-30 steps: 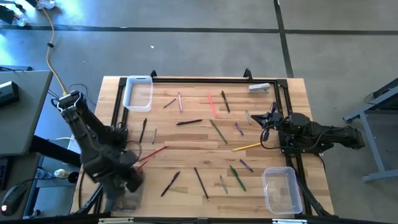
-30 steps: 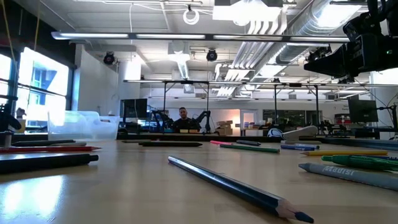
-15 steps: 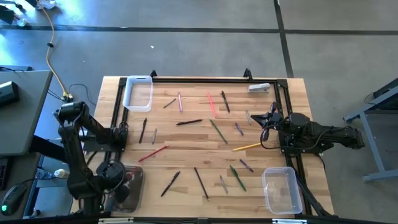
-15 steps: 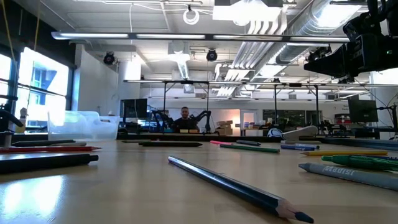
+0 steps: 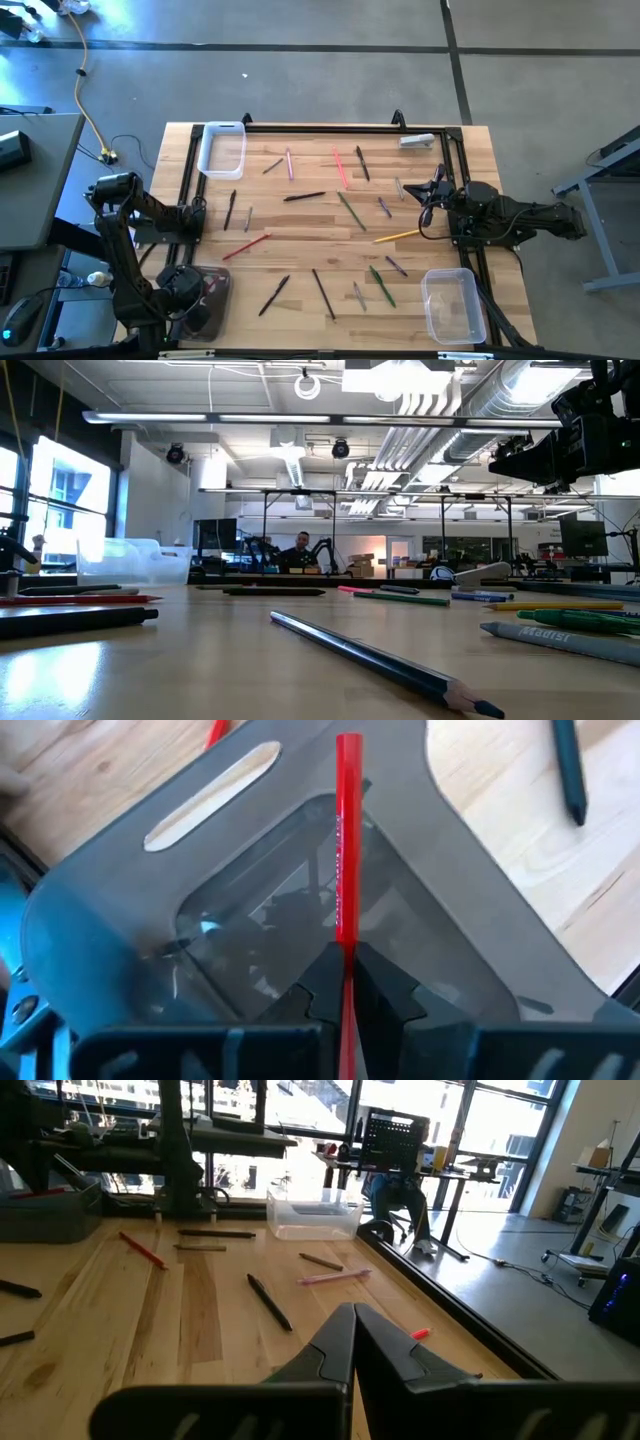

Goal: Sort crayons/erasers/pens/pencils in bins
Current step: Put the right red pencil into the black bin, then put the top blue crayon into the bottom transparent bin

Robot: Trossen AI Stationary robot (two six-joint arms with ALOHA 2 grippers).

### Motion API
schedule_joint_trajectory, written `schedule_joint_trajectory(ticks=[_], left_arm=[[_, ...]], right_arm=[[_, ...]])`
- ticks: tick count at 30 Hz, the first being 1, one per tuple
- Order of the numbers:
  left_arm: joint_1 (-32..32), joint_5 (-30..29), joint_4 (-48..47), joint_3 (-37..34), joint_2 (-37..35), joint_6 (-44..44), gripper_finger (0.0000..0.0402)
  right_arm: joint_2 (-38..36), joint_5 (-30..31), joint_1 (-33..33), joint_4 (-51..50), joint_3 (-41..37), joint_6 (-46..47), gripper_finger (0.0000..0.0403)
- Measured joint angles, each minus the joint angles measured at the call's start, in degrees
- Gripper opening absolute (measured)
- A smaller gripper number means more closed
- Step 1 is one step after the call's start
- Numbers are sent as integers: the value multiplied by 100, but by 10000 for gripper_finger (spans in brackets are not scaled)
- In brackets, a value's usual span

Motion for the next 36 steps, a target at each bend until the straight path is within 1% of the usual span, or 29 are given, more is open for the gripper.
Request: schedule_joint_trajectory(ticks=[6, 12, 17, 21, 24, 28, 31, 34, 36], left_arm=[[84, 128, 29, 0, 0, 38, 19], [175, 189, 65, 0, -107, 465, 51], [336, 312, 20, 0, -348, 984, 77], [522, 266, 12, 0, -660, 1833, 78], [725, 56, 12, 0, -971, 2579, 56], [1116, -756, 12, 0, -1447, 3725, 10], [1565, -1278, 36, -12, -1807, 4657, 5], [2061, -1574, 478, -292, -2229, 5774, 2], [2444, -1549, 1214, -661, -2554, 6630, 1]], right_arm=[[0, 1, 0, -1, 0, 0, 0], [0, 0, -2, 0, 0, 0, 0], [0, 1, -2, 0, 0, 0, 0], [-2, 1, -2, -1, 0, 0, 0], [0, 0, -2, 0, 0, 0, 0], [-1, 0, 0, 0, 0, 0, 0], [-1, 1, -2, -1, 0, 0, 0], [-2, 1, 0, 0, 0, 0, 0], [-2, -1, -1, 0, 0, 0, 0]])
